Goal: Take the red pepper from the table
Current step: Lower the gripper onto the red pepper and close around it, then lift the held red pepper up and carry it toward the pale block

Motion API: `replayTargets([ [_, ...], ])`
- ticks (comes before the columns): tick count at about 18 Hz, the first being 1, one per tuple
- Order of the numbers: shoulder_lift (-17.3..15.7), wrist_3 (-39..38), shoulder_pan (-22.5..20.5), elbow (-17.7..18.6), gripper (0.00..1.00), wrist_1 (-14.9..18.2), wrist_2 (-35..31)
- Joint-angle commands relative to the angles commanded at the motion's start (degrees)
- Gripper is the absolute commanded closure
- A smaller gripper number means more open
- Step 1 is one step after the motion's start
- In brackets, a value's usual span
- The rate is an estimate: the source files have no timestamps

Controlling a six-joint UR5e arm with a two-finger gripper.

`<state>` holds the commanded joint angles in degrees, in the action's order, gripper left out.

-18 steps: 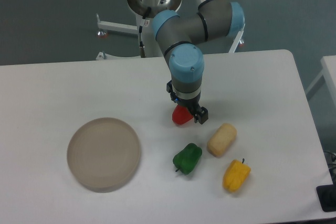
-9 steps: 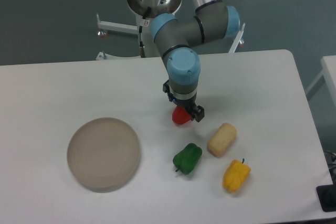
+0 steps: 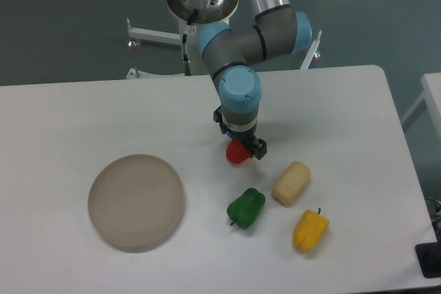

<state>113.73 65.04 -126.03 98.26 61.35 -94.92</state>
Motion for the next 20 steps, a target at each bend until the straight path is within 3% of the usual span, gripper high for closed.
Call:
replayTargets([
  [7,0.36,0.70,-0.18,0.00,0.00,-0.18,-0.09],
  [11,0.27,0.70,-0.26,-0.26,0.34,-0.18,-0.09],
  [14,0.18,0.79,-0.97,-0.26,0.39,-0.09,0.09],
  [20,-0.52,0.88,-1.93,-1.84,0.40,0.17,0.53],
])
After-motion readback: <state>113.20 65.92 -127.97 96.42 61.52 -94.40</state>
